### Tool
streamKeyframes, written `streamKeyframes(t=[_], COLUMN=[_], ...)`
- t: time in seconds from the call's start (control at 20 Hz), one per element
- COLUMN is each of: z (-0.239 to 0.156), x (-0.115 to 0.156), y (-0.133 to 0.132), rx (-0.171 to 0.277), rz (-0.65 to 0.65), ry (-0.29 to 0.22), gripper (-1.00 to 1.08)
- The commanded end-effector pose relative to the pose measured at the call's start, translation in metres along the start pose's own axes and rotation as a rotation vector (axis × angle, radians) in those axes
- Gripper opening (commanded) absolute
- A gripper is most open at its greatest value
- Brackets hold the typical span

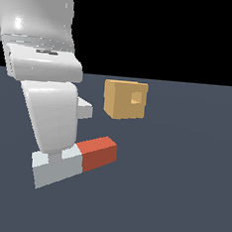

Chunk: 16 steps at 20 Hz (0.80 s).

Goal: Insert the peg into the horizontal hole in a box.

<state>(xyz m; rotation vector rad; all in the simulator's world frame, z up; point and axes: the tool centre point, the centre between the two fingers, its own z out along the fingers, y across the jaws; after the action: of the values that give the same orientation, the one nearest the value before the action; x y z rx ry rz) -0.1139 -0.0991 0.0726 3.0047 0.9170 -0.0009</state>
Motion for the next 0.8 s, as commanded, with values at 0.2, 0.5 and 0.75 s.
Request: streamKeyframes(t=[0.2, 0.5, 0.75], z=[0.003, 0.023, 0.044], x=[0.0, 0.0, 0.0], y=[0.0, -0.001, -0.001], rx=[0.0, 0.0, 0.0], rz=[0.0, 0.0, 0.0], ry=[0.0, 0.0, 0.001], gripper=[1.0, 1.0, 1.0])
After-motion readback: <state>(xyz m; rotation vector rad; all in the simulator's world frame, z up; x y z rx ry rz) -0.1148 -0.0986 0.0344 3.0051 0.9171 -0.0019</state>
